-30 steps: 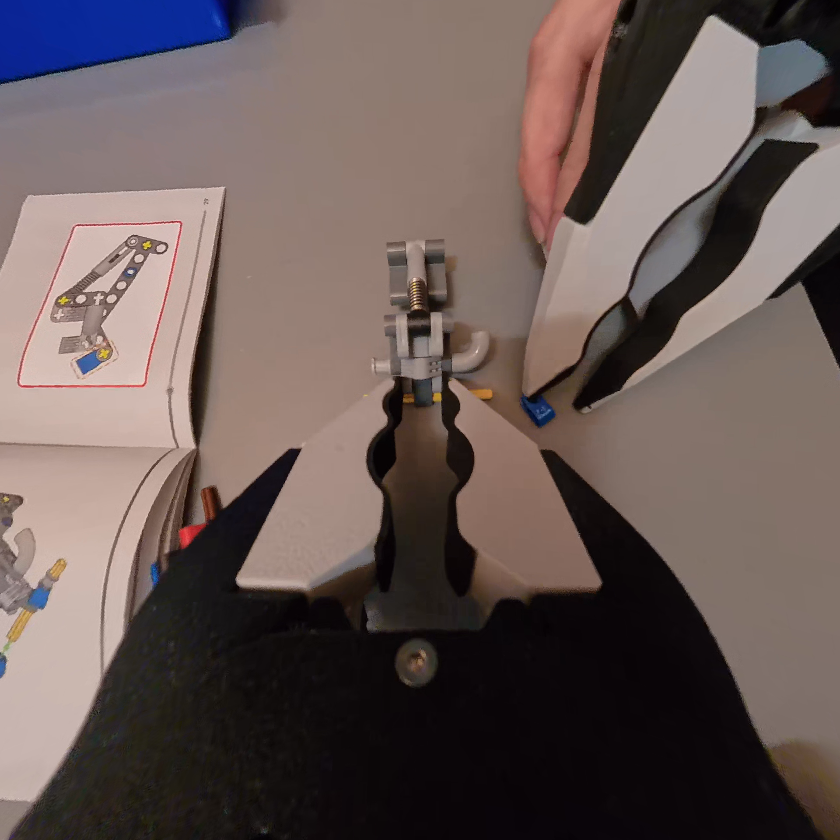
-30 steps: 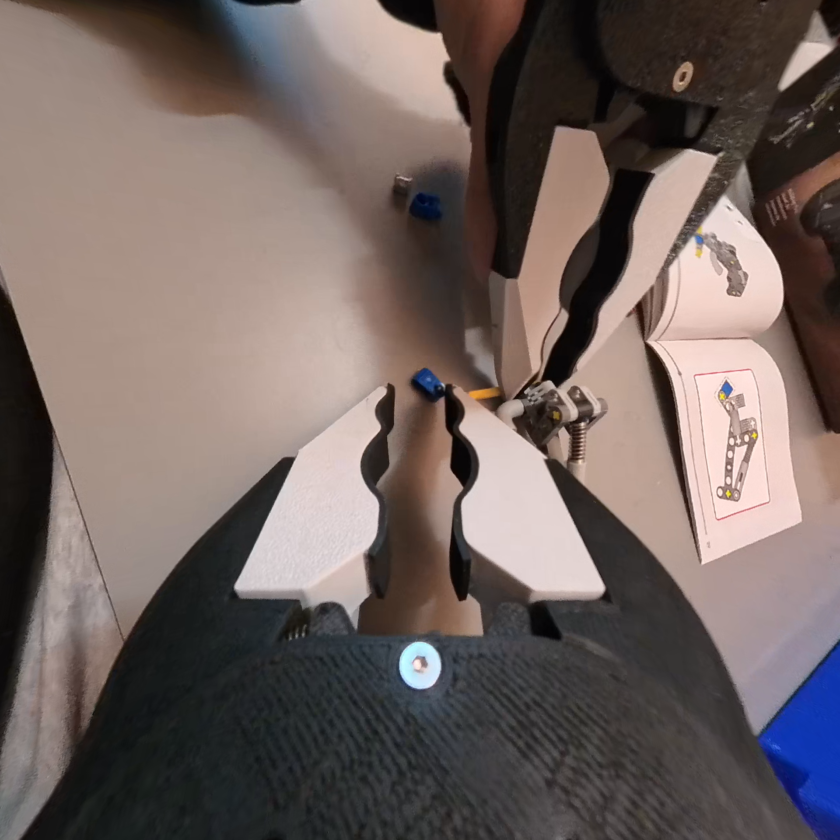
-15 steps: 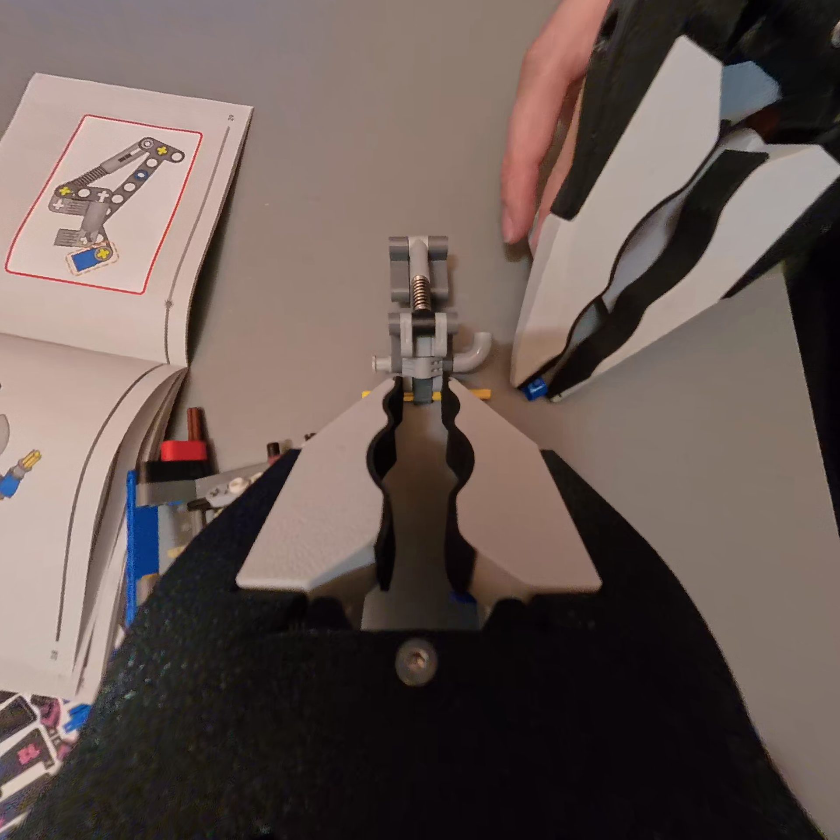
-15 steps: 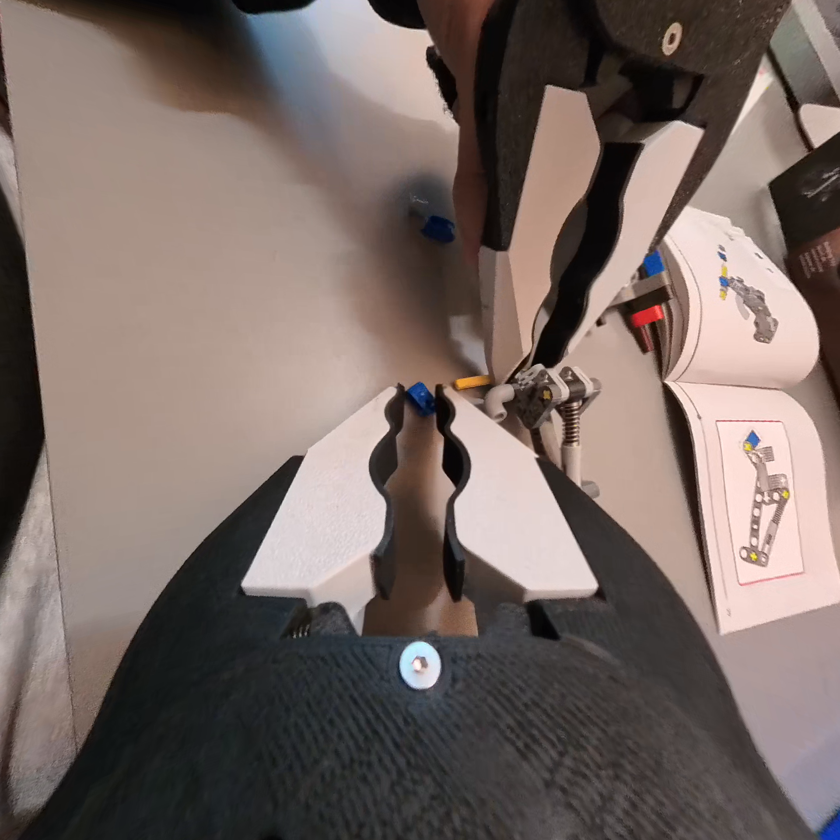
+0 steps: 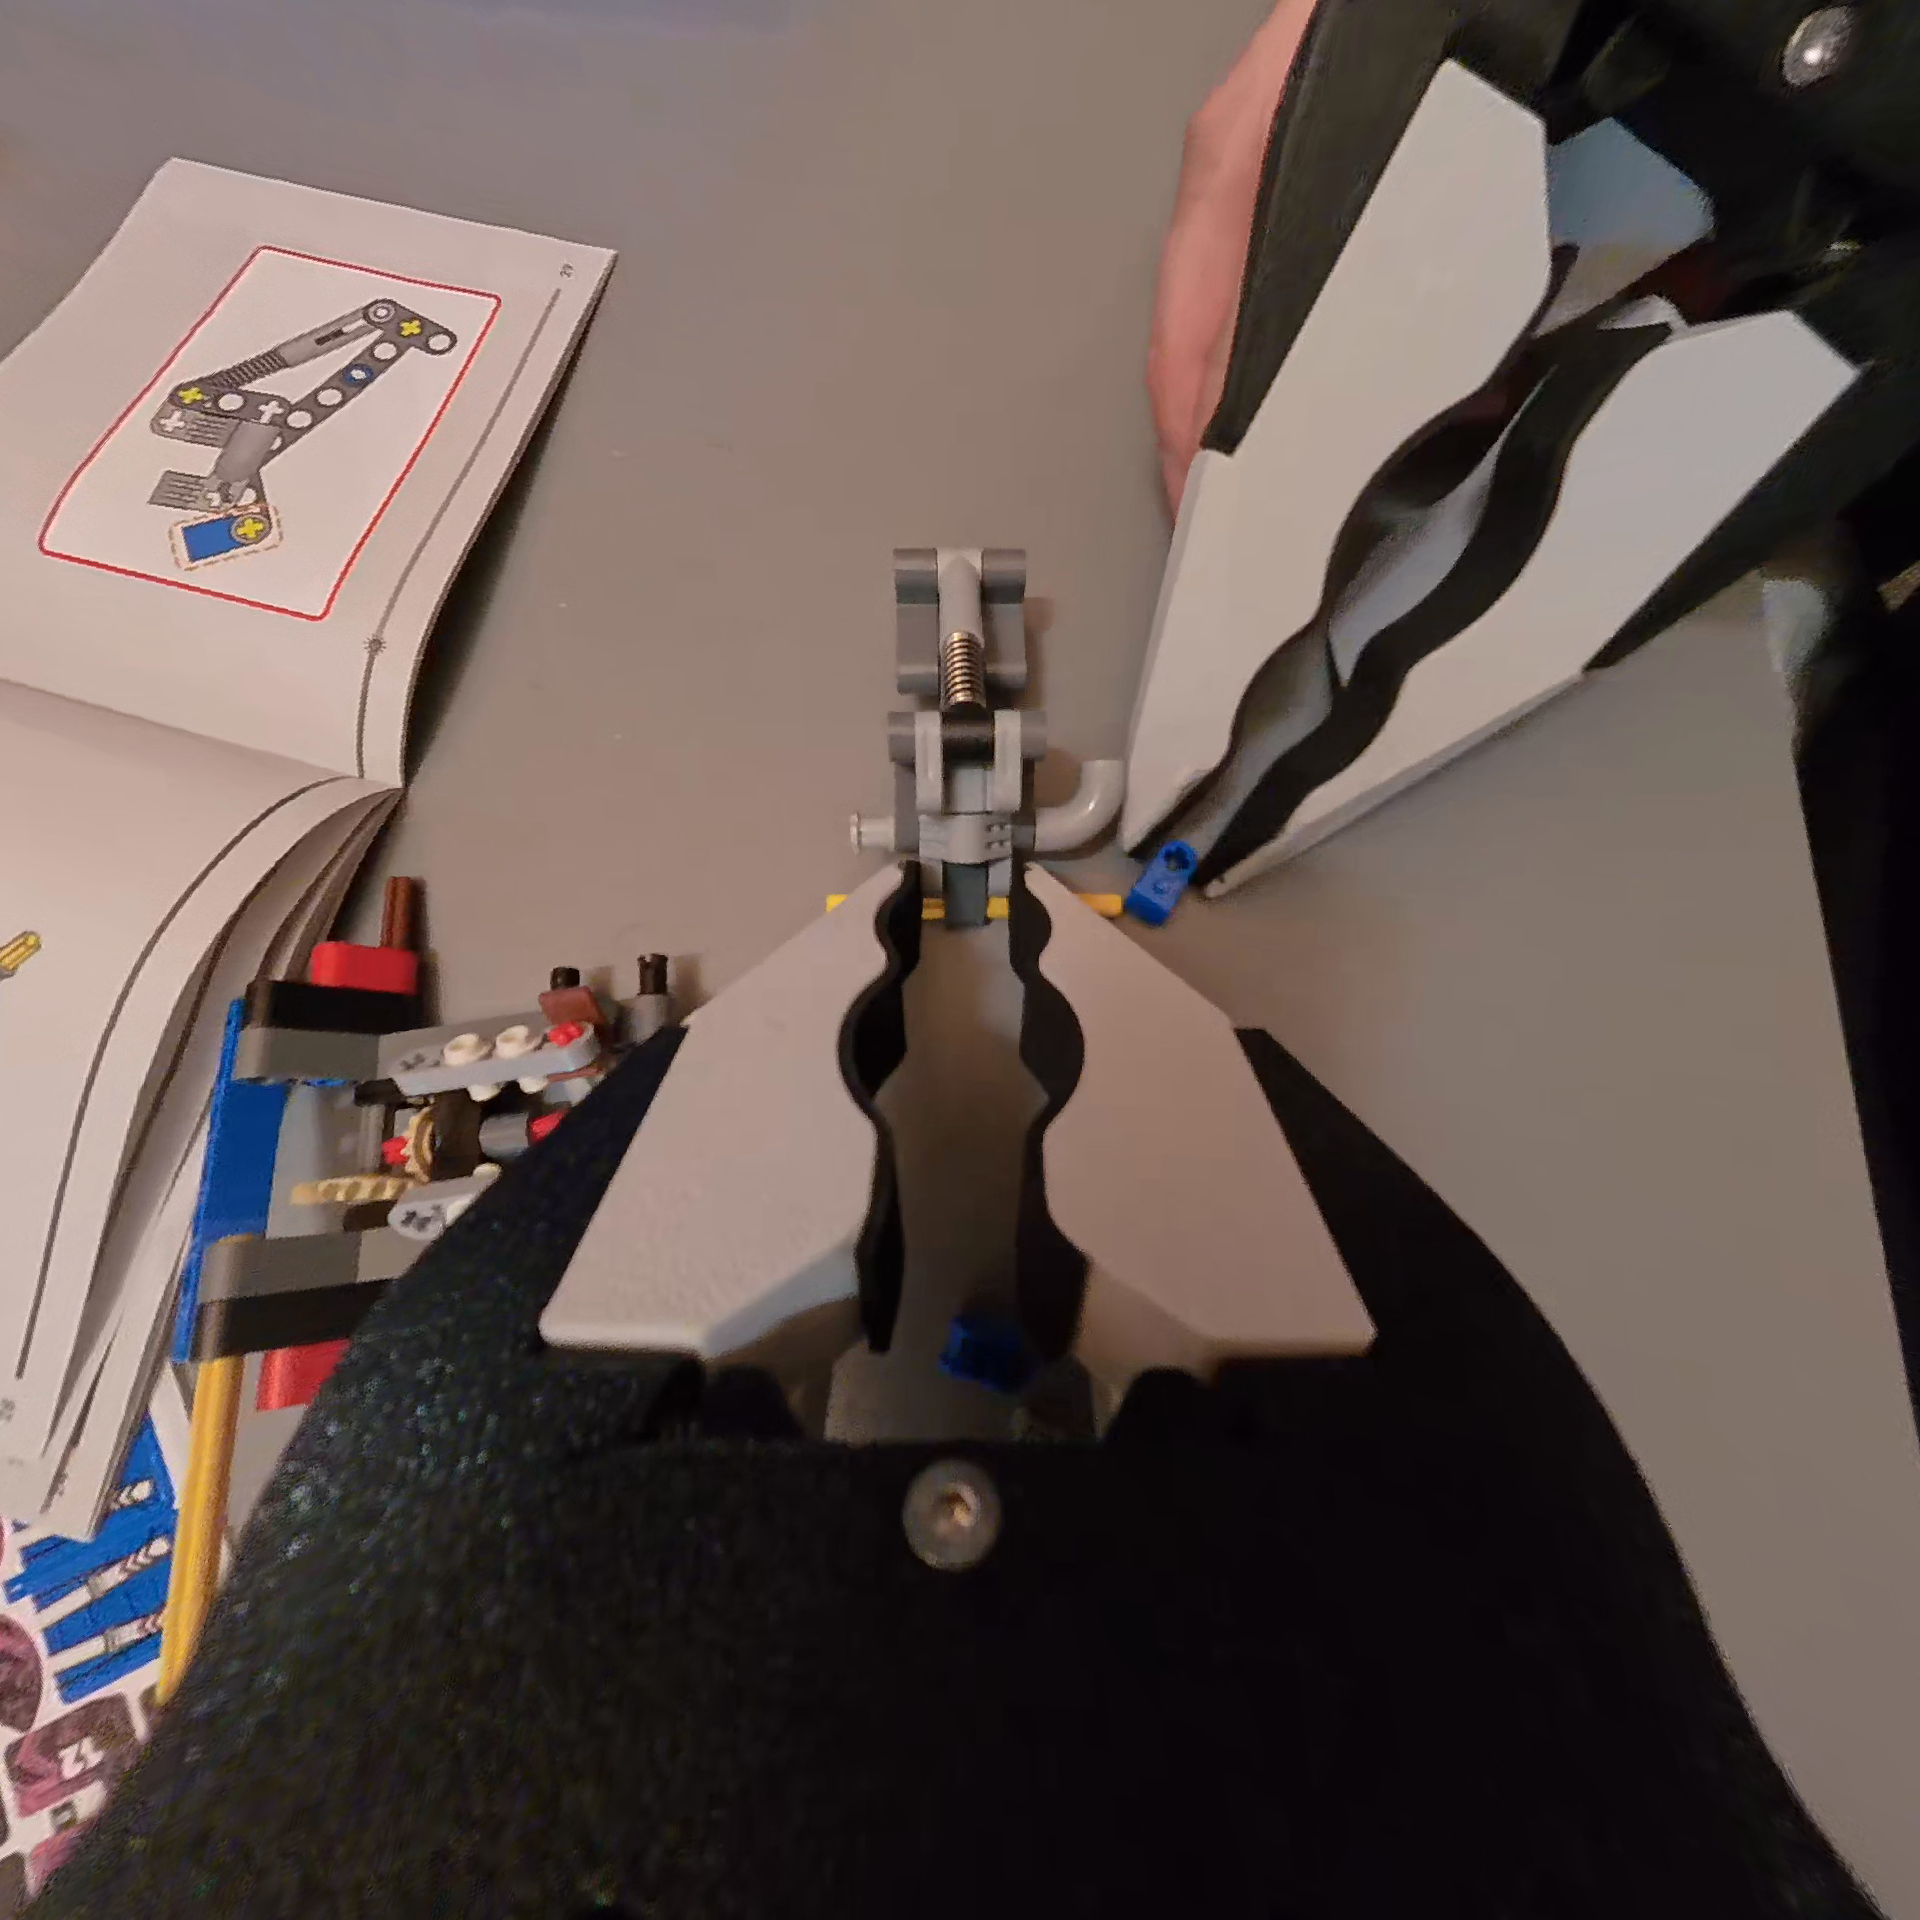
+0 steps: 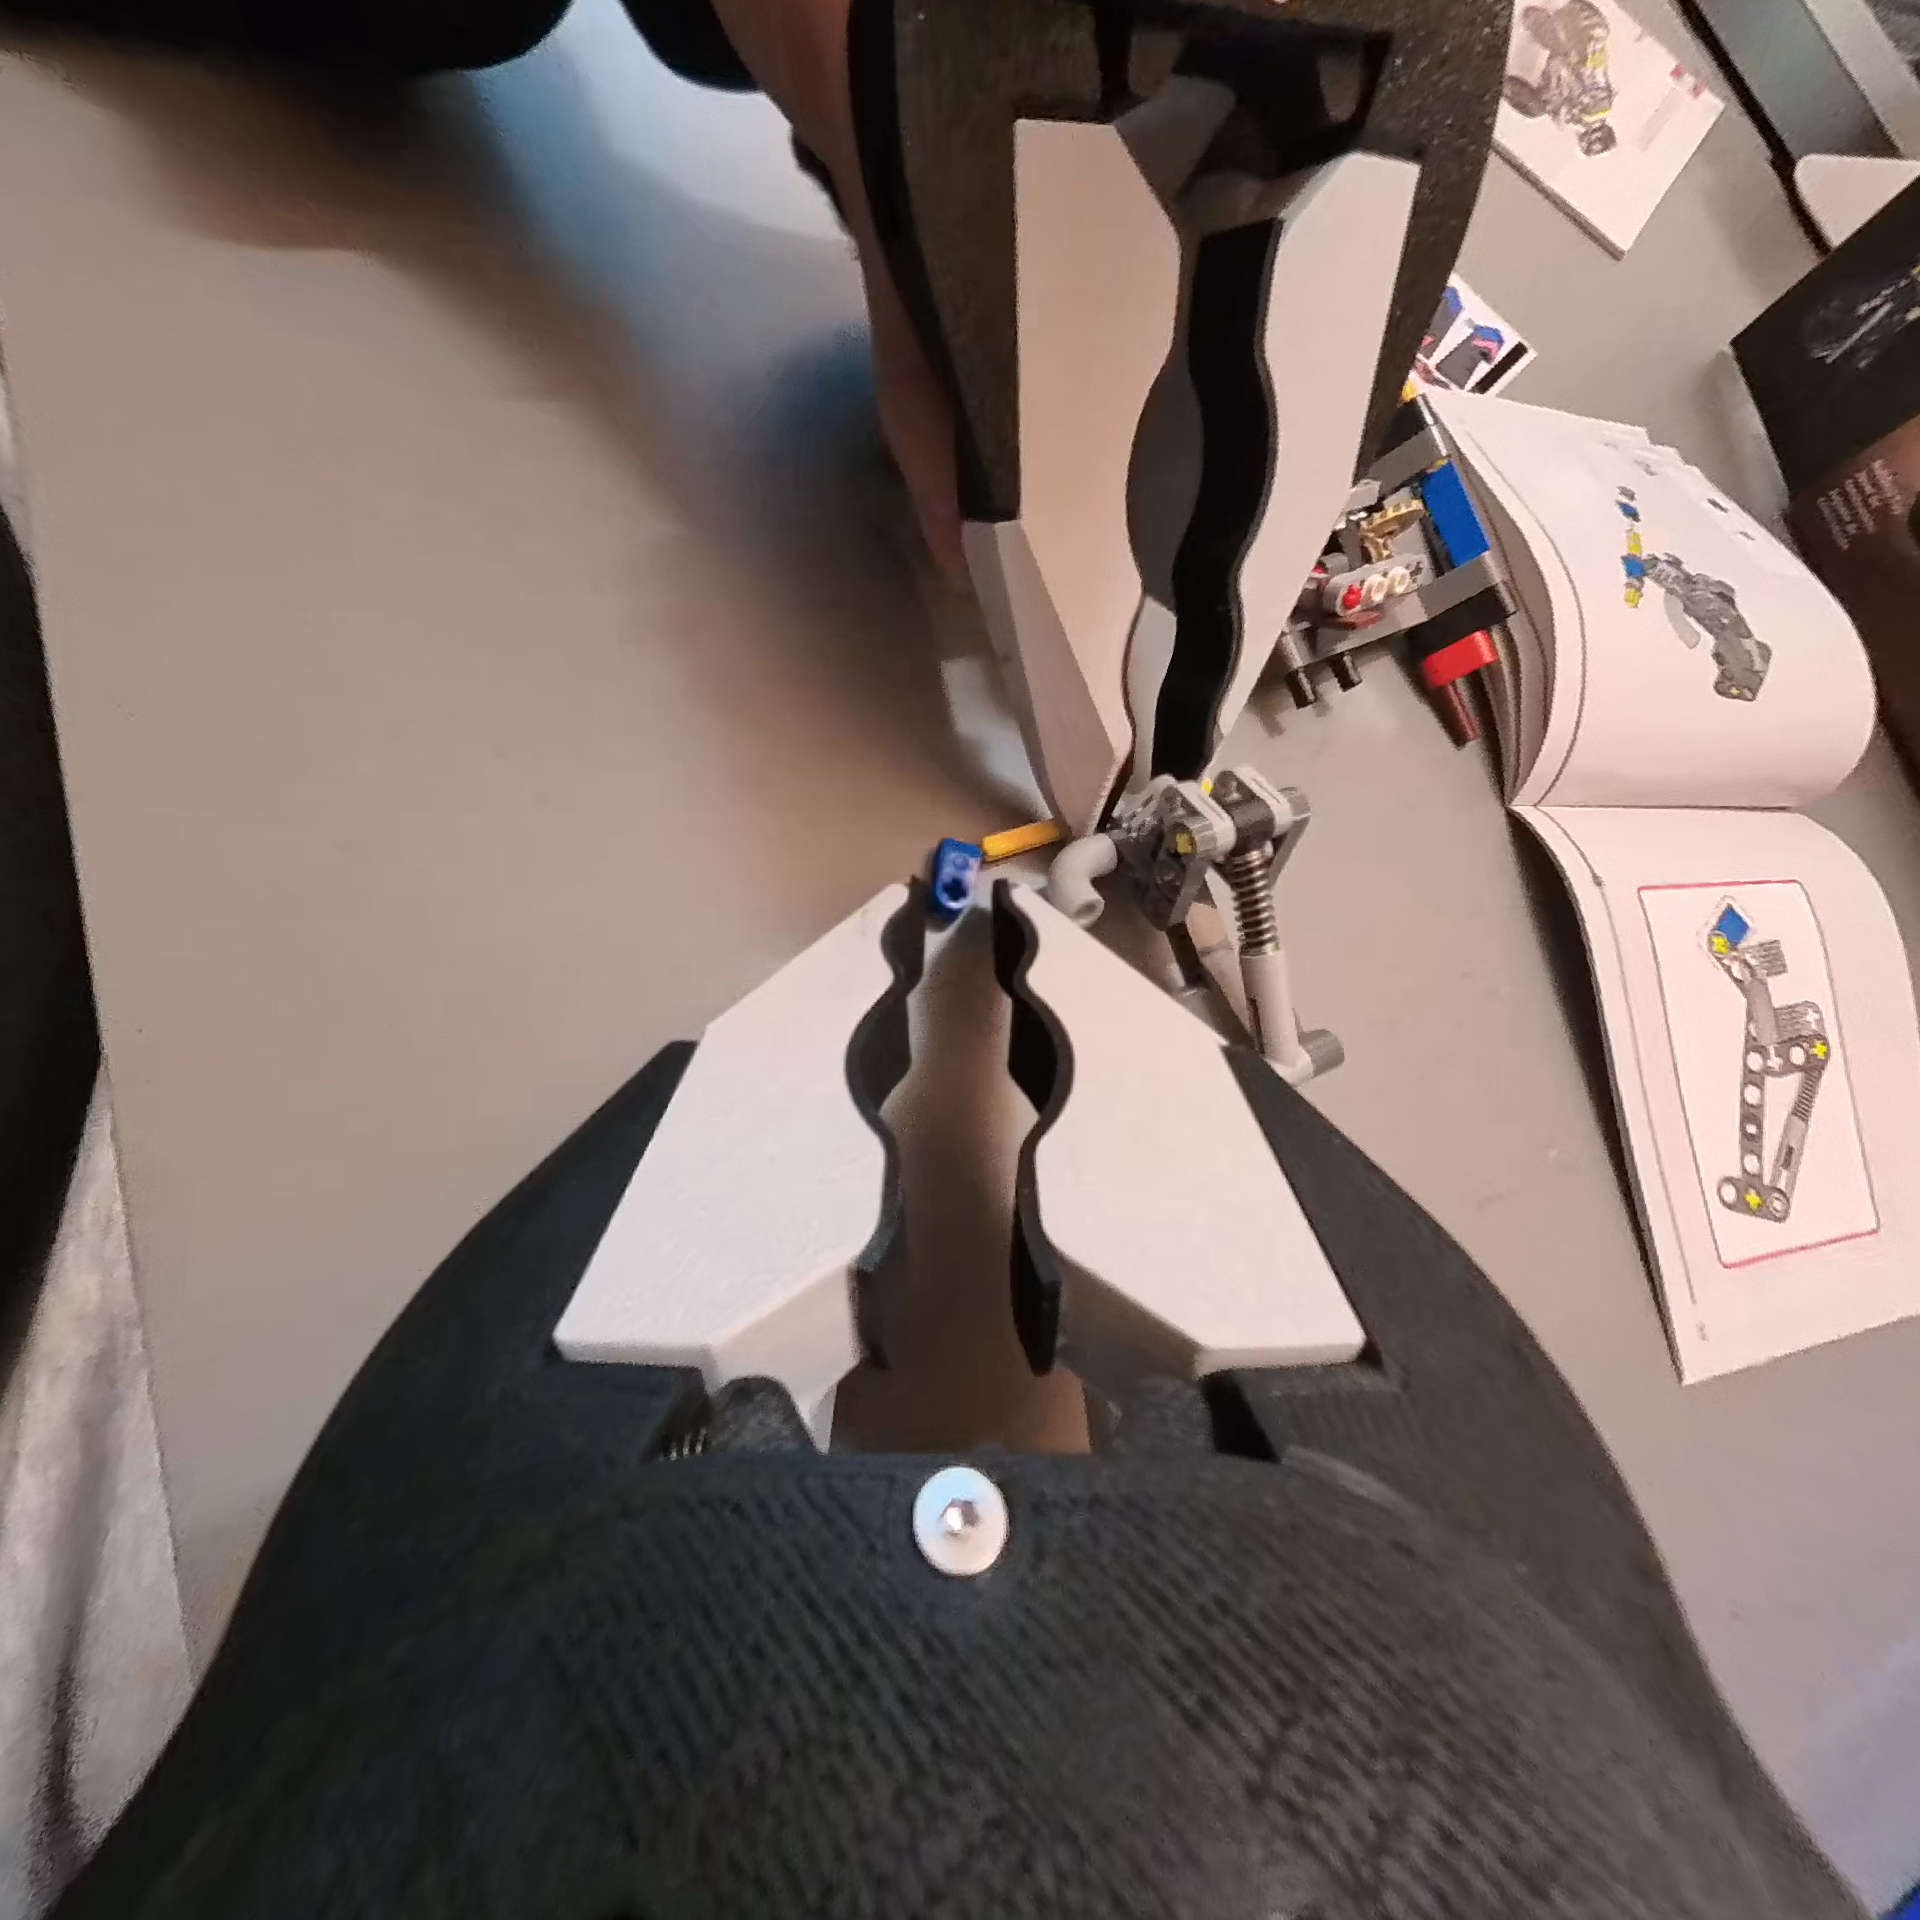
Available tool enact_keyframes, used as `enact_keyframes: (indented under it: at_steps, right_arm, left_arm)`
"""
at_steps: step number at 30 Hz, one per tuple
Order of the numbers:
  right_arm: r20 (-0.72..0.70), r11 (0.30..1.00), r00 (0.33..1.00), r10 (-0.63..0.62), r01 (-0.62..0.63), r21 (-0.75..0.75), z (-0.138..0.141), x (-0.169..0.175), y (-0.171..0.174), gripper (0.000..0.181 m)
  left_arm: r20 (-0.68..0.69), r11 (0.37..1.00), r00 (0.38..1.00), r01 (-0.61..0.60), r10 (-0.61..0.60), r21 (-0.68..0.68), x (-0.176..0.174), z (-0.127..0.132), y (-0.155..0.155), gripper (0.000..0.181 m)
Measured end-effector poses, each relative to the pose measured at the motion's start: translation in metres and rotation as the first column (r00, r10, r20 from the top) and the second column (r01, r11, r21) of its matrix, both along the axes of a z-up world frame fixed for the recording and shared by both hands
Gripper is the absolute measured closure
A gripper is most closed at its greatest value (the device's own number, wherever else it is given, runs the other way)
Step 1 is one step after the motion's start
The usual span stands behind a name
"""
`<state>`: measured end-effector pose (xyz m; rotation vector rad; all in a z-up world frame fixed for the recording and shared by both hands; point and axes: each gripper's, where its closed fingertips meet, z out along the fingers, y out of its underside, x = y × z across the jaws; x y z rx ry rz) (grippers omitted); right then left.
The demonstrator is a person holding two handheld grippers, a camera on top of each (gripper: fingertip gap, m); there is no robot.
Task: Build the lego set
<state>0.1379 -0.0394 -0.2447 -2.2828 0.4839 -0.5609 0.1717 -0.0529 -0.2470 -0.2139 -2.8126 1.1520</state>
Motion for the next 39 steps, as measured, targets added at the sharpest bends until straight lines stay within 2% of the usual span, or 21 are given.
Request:
enact_keyframes:
  at_steps: [1, 5, 17, 22, 33, 39]
  right_arm:
    - [0.006, 1.000, 1.000, -0.009, 0.009, 0.001, 0.000, 0.001, 0.000, 0.171]
    - [0.016, 0.999, 0.999, -0.033, 0.032, 0.011, 0.000, 0.003, -0.001, 0.175]
    - [0.026, 0.994, 0.994, -0.107, 0.107, 0.001, 0.000, 0.007, -0.004, 0.176]
    - [0.061, 0.992, 0.991, -0.122, 0.123, -0.013, 0.001, 0.009, -0.004, 0.176]
    - [0.049, 0.983, 0.982, -0.181, 0.183, -0.020, 0.000, 0.010, -0.005, 0.176]
    - [0.053, 0.969, 0.968, -0.246, 0.247, -0.012, 0.001, 0.013, -0.008, 0.176]
  left_arm:
    - [-0.009, 1.000, 1.000, -0.008, 0.008, -0.003, 0.000, 0.000, -0.001, 0.168]
    - [-0.036, 1.000, 0.999, -0.019, 0.019, -0.003, -0.001, 0.000, -0.001, 0.168]
    - [0.053, 0.998, 0.997, -0.060, 0.059, 0.010, 0.002, 0.003, -0.001, 0.168]
    - [0.029, 1.000, 0.999, -0.028, 0.028, 0.003, 0.002, 0.004, 0.001, 0.168]
    - [0.051, 0.994, 0.994, -0.099, 0.096, 0.056, 0.002, 0.001, 0.001, 0.168]
    - [0.052, 0.992, 0.991, -0.123, 0.121, 0.039, 0.006, 0.000, -0.001, 0.168]
